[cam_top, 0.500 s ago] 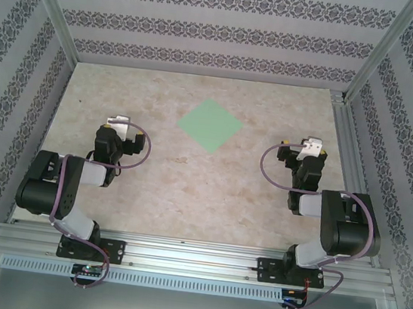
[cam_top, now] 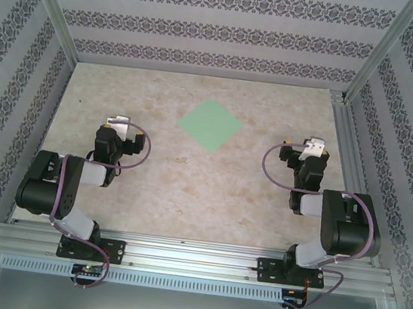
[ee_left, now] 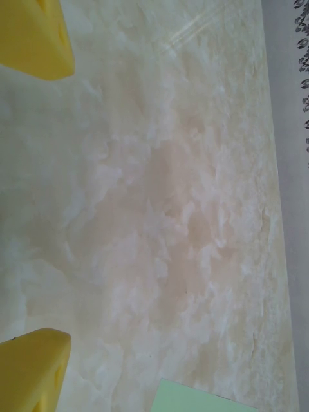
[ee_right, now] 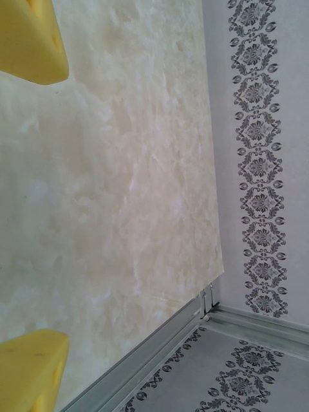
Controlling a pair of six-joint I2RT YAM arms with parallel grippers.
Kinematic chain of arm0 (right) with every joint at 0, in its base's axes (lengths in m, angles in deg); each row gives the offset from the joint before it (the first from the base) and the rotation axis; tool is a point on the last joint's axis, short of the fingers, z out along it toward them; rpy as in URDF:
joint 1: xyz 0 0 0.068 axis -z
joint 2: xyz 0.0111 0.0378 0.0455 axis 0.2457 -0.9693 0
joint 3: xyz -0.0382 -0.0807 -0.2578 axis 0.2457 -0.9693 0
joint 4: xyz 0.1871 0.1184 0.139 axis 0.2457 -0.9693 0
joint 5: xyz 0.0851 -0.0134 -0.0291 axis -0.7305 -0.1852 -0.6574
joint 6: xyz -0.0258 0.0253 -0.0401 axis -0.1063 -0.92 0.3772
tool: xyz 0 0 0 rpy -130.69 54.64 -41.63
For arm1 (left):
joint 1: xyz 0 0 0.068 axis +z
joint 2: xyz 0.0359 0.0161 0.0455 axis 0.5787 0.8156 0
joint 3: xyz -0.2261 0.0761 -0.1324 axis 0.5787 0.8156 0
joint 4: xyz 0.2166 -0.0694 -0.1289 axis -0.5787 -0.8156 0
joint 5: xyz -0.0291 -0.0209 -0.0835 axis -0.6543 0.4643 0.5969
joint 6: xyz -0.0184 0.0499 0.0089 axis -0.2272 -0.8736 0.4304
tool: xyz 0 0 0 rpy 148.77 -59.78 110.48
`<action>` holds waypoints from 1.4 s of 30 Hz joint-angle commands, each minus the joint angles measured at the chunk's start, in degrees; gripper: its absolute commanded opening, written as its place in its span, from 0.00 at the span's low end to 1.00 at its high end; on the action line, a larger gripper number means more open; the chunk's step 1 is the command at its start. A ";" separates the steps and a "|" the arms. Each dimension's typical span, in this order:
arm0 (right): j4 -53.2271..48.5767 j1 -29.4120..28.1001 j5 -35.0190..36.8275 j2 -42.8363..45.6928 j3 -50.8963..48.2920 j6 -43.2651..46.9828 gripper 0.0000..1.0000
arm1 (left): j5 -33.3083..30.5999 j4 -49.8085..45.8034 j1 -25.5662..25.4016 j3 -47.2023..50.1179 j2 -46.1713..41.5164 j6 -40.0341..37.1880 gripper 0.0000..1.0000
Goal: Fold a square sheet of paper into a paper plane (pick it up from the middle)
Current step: Move the square sheet of paper to the center of the table.
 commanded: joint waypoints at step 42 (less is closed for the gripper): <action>-70.80 -23.10 -14.56 -12.69 53.37 -28.39 0.93 | 21.07 -46.68 0.09 -31.46 -2.26 25.94 1.00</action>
